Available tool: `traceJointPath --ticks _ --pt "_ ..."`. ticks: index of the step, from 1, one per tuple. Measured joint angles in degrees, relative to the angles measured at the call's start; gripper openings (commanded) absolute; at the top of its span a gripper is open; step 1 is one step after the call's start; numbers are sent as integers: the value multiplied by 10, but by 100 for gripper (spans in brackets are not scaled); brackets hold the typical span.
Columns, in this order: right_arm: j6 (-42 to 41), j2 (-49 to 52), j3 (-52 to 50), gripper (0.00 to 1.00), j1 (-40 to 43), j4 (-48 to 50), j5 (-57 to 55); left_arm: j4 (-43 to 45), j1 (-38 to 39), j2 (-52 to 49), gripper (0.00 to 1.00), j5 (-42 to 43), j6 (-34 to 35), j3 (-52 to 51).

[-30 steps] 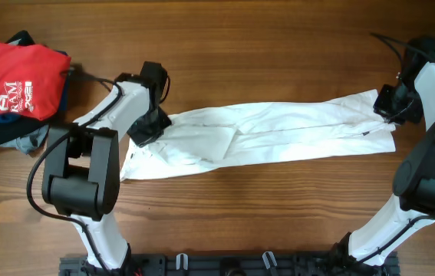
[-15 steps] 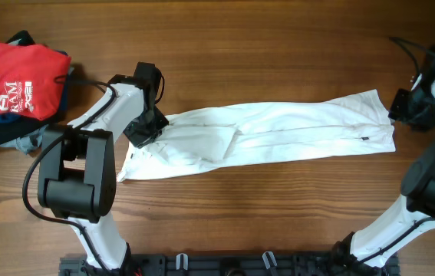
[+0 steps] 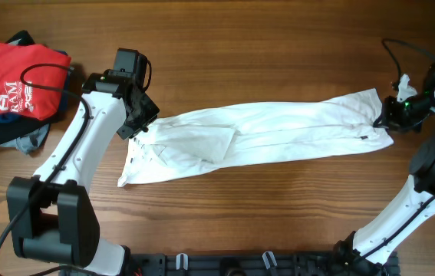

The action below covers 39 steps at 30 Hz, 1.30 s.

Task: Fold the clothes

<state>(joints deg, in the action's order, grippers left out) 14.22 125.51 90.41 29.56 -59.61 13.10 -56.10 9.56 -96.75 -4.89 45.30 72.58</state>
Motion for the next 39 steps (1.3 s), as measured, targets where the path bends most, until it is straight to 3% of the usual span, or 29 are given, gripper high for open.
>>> traceJointPath --ticks 5,8,12,17,29,34,39 --pt "-20 2 2 4 0 0 14 0 0 0 37 0 0 0" --pt "-72 10 21 4 2 -1 3 0 0 0 43 0 0 0" --pt "-121 17 74 4 25 4 -79 0 0 0 43 0 0 0" --pt "-118 9 88 4 14 -10 -112 0 0 0 43 0 0 0" --pt "-112 4 91 4 -318 -127 -101 11 0 0 43 0 0 0" --pt "-130 4 92 4 -390 -195 -101 11 0 0 43 0 0 0" --pt "-141 4 92 4 -396 -233 -101 11 0 0 43 0 0 0"
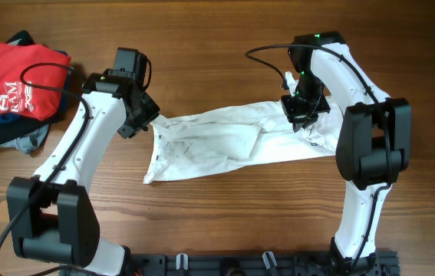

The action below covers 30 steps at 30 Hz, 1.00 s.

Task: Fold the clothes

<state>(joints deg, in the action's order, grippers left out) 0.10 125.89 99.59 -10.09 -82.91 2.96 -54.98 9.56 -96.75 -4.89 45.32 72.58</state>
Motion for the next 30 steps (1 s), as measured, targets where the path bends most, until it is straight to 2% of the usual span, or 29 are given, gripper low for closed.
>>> traceJointPath --ticks 3,5,10,16,22,25,30 --pt "-5 0 0 5 0 -2 8 0 0 0 43 0 0 0" --pt "-5 0 0 15 0 0 31 2 0 0 43 0 0 0" --pt "0 0 0 24 -2 31 106 6 0 0 43 0 0 0" --pt "21 0 0 23 -3 48 132 6 0 0 43 0 0 0" --pt "-17 0 0 27 -3 149 58 6 0 0 43 0 0 0" --pt "-38 0 0 31 -3 160 26 6 0 0 43 0 0 0" --pt "-64 -2 -26 30 -3 195 -23 6 0 0 43 0 0 0"
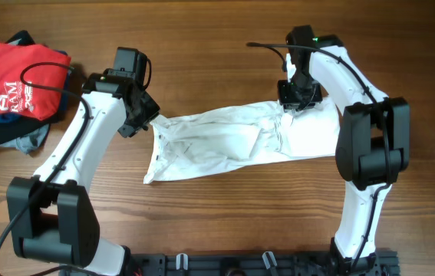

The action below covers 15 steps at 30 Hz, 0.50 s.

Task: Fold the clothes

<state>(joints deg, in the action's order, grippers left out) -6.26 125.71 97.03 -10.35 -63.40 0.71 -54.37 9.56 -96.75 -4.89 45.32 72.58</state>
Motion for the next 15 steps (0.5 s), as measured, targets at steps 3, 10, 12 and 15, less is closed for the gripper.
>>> traceJointPath --ticks 3,10,12,15 --pt "1 0 -7 30 0 16 3 0 0 0 43 0 0 0" --pt "14 0 -7 4 -11 48 18 0 0 0 43 0 0 0" --pt "14 0 -7 4 -12 48 19 0 0 0 43 0 0 0" --pt "61 0 -7 4 -12 50 56 0 0 0 43 0 0 0"
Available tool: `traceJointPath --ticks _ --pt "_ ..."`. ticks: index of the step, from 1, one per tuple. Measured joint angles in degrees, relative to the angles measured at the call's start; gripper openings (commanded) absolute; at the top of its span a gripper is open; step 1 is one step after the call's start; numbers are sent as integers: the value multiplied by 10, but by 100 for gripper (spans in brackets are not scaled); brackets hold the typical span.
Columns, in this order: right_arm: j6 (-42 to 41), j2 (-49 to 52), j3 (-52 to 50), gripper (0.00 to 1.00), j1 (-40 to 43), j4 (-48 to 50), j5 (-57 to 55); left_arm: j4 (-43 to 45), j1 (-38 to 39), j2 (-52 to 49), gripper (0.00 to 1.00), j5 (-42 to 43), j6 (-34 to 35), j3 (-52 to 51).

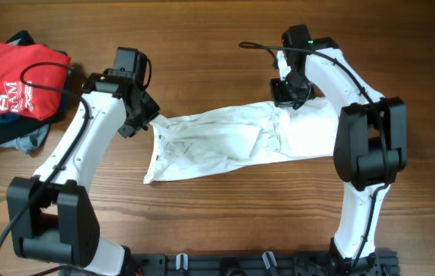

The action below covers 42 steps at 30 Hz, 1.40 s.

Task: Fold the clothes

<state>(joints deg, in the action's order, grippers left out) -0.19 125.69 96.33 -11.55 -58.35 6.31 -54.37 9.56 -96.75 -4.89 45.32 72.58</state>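
A white garment (225, 146) lies stretched across the middle of the wooden table, and its right end is folded back over itself into a flat flap (309, 130). My left gripper (153, 123) is at the garment's upper left corner, shut on it, and the cloth is drawn to a point there. My right gripper (282, 102) sits at the flap's upper left corner on the garment's far edge. It looks shut on the cloth, though the wrist hides its fingers.
A pile of clothes sits at the far left corner: a red shirt (14, 77) with white lettering on top of dark blue and grey pieces (18, 138). The arms' base rail (240, 264) runs along the near edge.
My right gripper has shifted slightly left and toward the far edge, and the flap's corner has gone with it. The left gripper and the rest of the garment look unchanged.
The garment first lay at full length, my left gripper on its left corner and my right on its far right end. Then my right gripper was over the middle with that end draped from it. After that the end lay flat as a flap, as it does now.
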Motion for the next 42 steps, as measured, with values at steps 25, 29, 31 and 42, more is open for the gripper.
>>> traceJointPath --ticks 25,29,31,42 --pt "-9 -215 8 32 58 -7 -64 86 0 -55 80 52 -47 -86" --pt "-9 -215 8 32 58 -8 -64 136 -1 -88 75 123 -116 -102" --pt "-9 -215 8 33 58 -7 -64 139 -4 -88 71 148 -130 -102" --pt "-9 -215 8 34 58 -8 -64 102 -5 -104 6 258 -186 -108"
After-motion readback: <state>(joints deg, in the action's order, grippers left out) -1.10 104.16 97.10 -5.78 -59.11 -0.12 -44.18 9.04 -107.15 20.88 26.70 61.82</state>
